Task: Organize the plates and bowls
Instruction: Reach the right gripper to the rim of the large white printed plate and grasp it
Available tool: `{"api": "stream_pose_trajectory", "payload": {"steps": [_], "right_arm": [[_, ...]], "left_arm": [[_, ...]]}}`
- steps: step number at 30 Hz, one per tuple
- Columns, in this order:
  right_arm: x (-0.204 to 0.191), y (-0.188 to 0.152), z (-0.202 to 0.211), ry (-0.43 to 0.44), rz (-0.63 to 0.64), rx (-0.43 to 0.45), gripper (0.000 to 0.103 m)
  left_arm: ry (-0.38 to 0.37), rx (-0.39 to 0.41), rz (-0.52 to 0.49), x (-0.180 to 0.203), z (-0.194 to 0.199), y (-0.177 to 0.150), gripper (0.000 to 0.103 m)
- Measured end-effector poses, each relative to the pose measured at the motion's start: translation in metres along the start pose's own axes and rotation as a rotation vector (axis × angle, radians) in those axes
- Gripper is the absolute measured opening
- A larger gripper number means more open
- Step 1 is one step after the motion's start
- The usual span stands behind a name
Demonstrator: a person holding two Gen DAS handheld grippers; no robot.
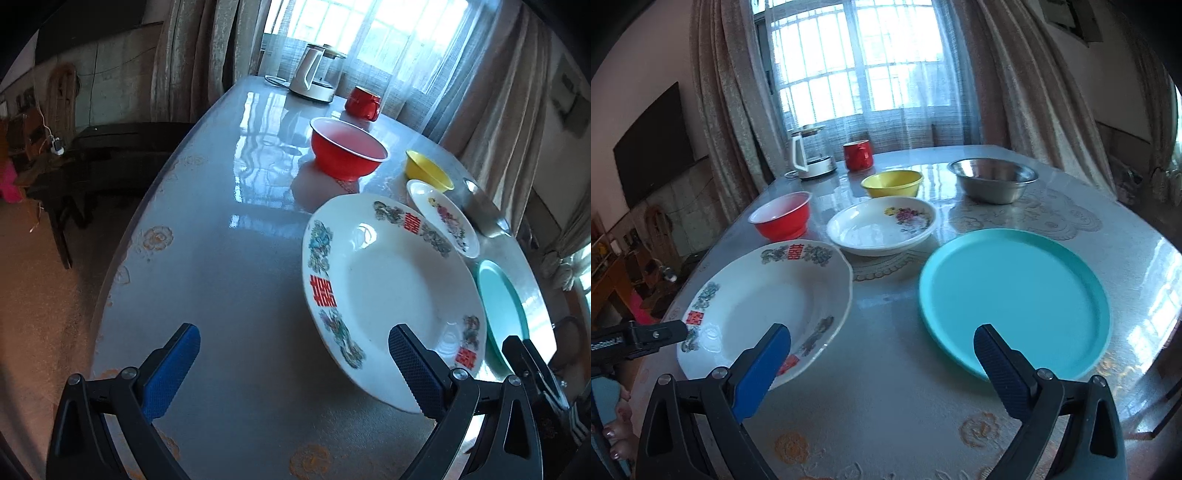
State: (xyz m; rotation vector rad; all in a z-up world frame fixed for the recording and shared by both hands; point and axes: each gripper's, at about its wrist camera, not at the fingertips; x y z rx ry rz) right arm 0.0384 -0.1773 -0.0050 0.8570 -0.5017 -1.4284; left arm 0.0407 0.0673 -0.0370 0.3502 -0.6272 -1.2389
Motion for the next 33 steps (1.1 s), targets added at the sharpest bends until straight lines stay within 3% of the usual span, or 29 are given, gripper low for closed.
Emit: {"api": "stream_pose_trajectory", "payload": {"steps": [7,11,16,20,24,28,33], "right_arm": [[-0.002,0.008,-0.032,0.145,-0.003,-0.066,0.086],[-0.008,0.011,-0.049,0.185,0.012,-0.120,0.079],[-0.016,0.012,-0.061,0.218,0.023,-0.146,0.077],[-0.014,0.013,-0.078,0.249,-0.008,-0.191,0.065],[-0.017,0.014,-0.084,0.257,0.003,-0.190,0.057],[-0.021,0.015,-0.088,0.261,0.021,-0.179,0.050],[-0.023,0.015,-0.091,0.282,0.029,-0.170,0.050]], "left_arm": [[0.000,0.061,-0.022,0.001,-0.005,0.011,0.103],[-0.043,0.056,-0.011,0.004,-0.013,0.018,0.103],[-0.032,0.076,-0.026,0.009,-0.019,0.021,0.103],[-0.039,0.080,-0.044,0.013,-0.025,0.023,0.101],[-0.041,0.094,-0.080,0.019,-0.029,0.022,0.089],[-0.039,0.090,-0.104,0.026,-0.035,0.020,0.085],[-0.042,0.061,-0.131,0.032,-0.046,0.013,0.068]]}}
Point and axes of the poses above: each gripper's, at about its wrist camera, not at the fingertips, and z roughly against the way its jaws point, x to its right, y to its top, and after that the axes turned 1 degree about y, right-handed
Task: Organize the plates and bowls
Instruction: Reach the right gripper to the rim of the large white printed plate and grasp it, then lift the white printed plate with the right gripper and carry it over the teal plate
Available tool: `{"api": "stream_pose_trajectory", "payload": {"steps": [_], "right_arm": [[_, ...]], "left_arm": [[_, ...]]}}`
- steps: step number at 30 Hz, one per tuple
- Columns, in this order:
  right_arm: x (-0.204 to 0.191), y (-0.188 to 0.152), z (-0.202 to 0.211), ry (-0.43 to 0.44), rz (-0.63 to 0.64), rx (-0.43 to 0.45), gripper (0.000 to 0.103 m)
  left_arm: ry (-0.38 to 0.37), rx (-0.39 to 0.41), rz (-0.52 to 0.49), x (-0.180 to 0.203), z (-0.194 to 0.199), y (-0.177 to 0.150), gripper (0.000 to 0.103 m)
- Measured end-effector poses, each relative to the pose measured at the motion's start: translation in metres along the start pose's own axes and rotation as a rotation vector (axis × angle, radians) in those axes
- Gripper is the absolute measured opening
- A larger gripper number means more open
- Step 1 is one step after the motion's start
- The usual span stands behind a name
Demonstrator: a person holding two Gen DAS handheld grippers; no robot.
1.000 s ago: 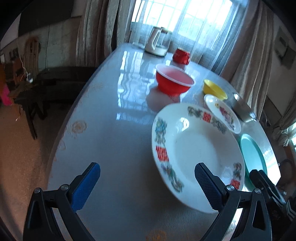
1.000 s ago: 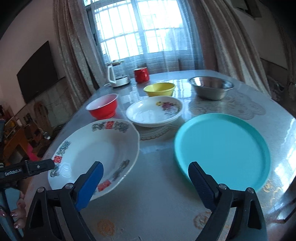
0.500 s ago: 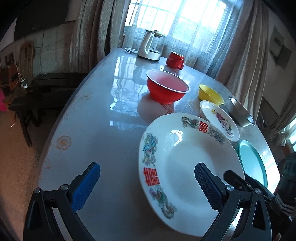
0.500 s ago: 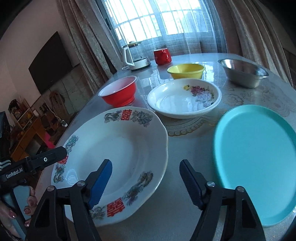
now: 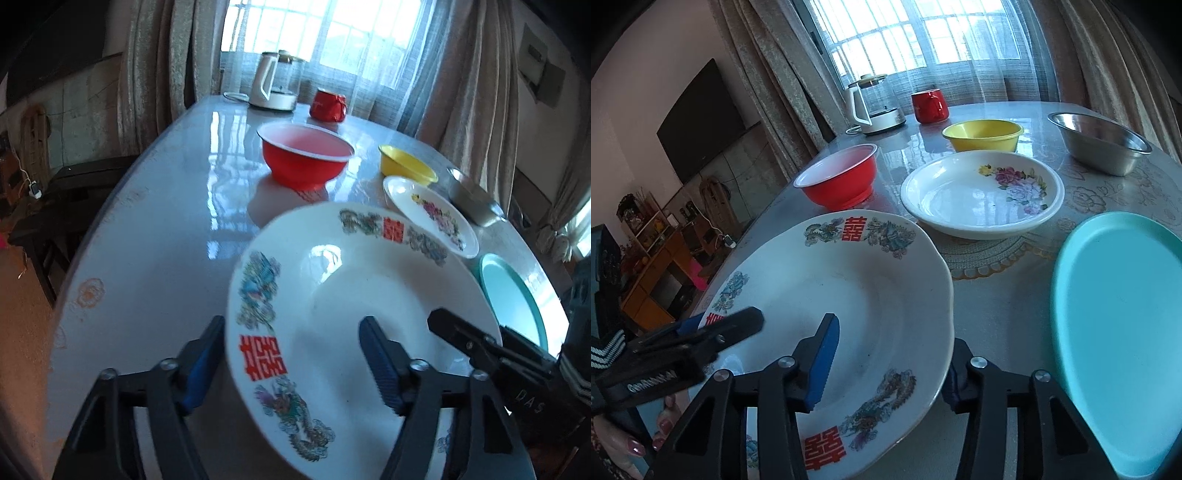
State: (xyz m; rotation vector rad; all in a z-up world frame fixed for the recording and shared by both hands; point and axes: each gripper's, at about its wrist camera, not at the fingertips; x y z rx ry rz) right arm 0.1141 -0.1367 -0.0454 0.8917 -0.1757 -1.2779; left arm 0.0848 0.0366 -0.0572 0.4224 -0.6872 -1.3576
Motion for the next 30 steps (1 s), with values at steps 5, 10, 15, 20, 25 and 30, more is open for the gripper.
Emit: {"api": "stream_pose_trajectory", "payload": {"steps": [5,10,15,20,25,30], "right_arm": [[0.002,0.000,-0.001,0.012,-0.002,0.002,0.049],[0.003,0.000,-0.001,0.021,-0.015,0.005,0.044],[0.006,-0.001,0.000,0.035,-0.027,0.004,0.036],[0.003,-0.002,0.001,0.086,0.002,0.000,0.031],[0.002,-0.003,0.001,0.077,0.000,-0.007,0.028],[0.007,-0.002,0.002,0.061,-0.032,0.003,0.021]], "left_arm": [[0.029,0.032,-0.066,0.011,-0.001,-0.006,0.064],[0.010,0.036,-0.049,0.008,-0.001,-0.005,0.063],[-0.009,0.054,0.000,-0.001,0.002,-0.005,0.052],[-0.082,0.068,0.041,-0.009,0.005,-0.006,0.047],[-0.119,0.108,-0.015,-0.002,0.016,-0.012,0.047],[-0.122,0.121,-0.075,0.005,0.020,-0.015,0.042]]}}
Point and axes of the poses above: each gripper's, at about its wrist camera, not at the fingertips, and z roughly against the way its jaws point, x to its right, y to its top, and after that the axes turned 1 degree about y, right-handed
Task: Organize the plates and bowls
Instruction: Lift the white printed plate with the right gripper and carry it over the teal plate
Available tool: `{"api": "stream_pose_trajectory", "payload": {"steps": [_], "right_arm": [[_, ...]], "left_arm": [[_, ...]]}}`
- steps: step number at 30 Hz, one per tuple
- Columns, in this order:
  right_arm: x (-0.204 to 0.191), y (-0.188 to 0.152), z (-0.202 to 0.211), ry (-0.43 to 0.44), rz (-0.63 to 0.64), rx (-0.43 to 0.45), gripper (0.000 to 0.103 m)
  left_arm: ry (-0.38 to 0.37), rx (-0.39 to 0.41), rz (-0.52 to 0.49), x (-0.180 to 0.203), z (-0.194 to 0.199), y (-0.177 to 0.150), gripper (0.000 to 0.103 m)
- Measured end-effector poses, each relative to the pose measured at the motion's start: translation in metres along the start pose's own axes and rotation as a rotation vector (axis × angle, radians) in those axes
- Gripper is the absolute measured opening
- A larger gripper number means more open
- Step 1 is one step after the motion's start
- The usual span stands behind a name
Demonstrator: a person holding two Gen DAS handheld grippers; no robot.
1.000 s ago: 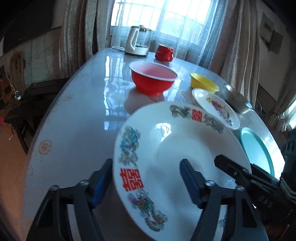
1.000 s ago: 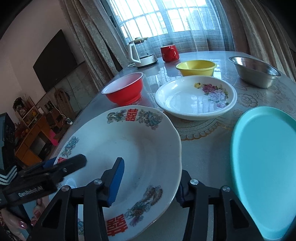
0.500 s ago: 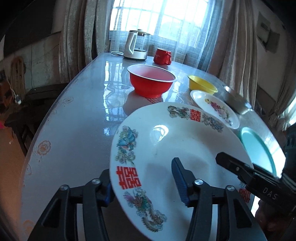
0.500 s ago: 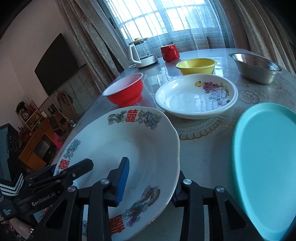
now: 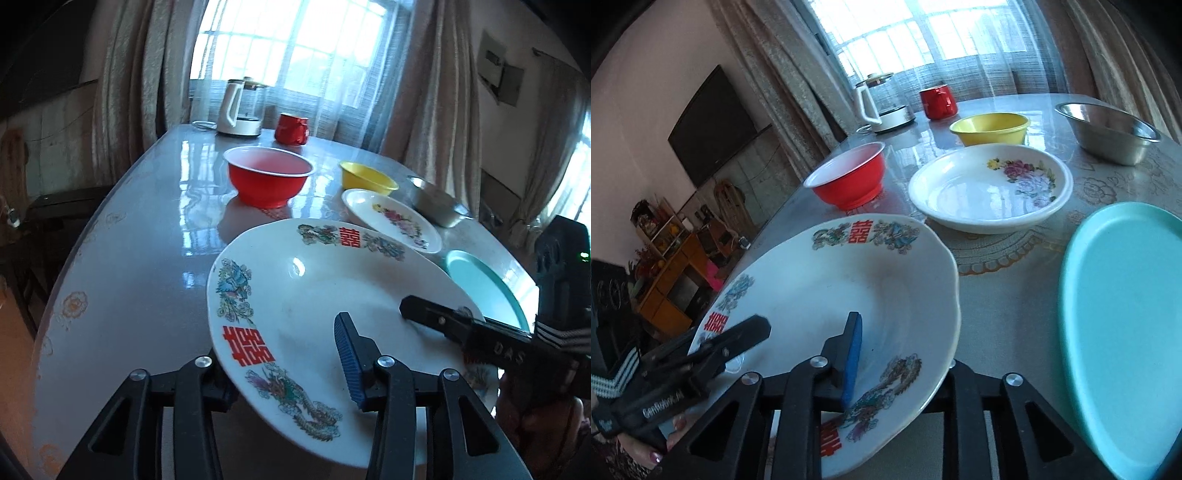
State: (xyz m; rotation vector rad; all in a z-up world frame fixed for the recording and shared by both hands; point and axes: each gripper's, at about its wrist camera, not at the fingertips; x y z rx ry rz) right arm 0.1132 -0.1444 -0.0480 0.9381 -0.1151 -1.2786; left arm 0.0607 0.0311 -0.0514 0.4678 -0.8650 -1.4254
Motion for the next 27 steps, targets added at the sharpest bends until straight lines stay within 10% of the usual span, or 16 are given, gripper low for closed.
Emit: {"api": "stream_pose_trajectory", "payload": {"steps": [27], "right_arm": [[0.002,-0.010,0.050,-0.038,-0.052,0.084,0.019]], "left_arm": [[0.017,0.016,-0.086,0.030,0.016,0.004,0.036]]}}
Point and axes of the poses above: each gripper's, at about its wrist camera, not at the fingertips, and z roughly against the way its jaws point, x to its right, y to its top, and after that the axes turned 1 degree about y, right-handed
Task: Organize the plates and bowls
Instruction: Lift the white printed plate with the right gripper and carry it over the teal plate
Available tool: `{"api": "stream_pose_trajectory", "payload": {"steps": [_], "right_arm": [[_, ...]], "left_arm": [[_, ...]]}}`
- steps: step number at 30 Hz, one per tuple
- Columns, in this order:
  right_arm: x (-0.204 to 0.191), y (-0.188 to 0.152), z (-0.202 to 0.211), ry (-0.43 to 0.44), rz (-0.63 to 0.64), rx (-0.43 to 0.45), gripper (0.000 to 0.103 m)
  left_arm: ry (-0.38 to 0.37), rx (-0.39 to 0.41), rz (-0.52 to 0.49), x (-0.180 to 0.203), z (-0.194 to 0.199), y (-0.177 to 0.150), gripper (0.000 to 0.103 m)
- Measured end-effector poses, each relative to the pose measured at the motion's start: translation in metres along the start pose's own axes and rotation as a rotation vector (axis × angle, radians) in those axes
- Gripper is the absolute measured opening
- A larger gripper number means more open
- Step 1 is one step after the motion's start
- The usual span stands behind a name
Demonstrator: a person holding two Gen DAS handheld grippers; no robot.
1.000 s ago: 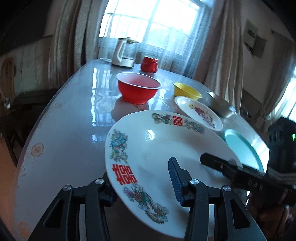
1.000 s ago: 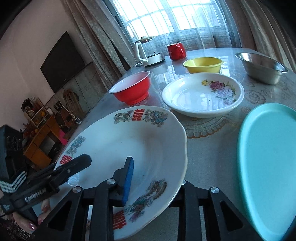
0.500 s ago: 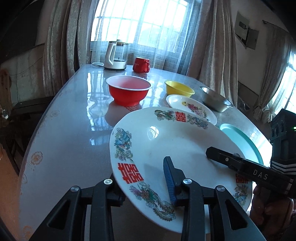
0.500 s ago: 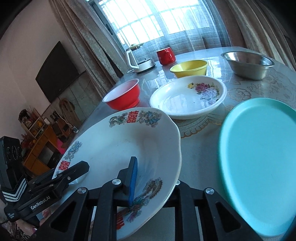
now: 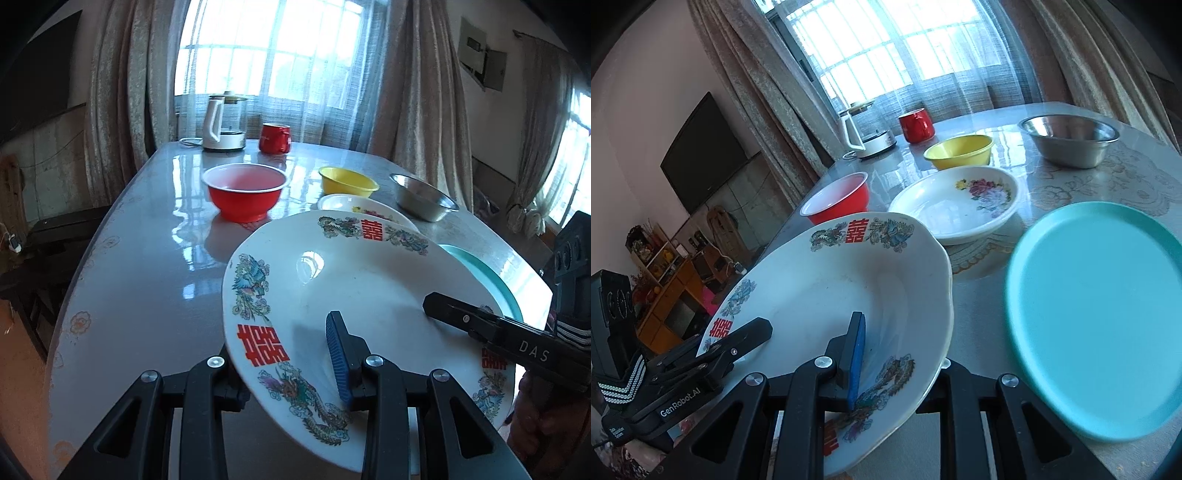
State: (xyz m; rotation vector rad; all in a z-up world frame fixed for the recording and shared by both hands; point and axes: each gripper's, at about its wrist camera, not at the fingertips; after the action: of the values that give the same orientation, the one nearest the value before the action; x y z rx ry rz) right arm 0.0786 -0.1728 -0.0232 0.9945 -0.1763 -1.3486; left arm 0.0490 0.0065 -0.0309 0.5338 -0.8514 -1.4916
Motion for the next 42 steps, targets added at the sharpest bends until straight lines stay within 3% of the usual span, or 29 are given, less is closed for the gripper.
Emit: {"api": "stream_pose_trajectory", "payload": {"steps": [18,42], "right_arm": [[0.058,-0.008,0.064,-0.118,-0.123,0.087,0.019],[0.141,-0.005,0.100,-0.253,-0.240,0.148,0.019]], "left_arm": [[-0.135,-0.009,-0.143,0.083,-0.019,0.016,0.036],[-0.199,-0.079,-0.224,0.172,-0.073,0.032,0.037]]}}
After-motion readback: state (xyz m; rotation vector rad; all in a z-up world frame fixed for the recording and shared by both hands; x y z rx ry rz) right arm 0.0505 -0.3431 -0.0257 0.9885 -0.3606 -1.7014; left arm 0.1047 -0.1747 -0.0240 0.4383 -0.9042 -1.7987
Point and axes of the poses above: each gripper's, at about its wrist camera, not at the fingertips, and z roughly against the way its jaws point, x to its right, y to its top, and after that the axes turned 1 degree about y, right-handed
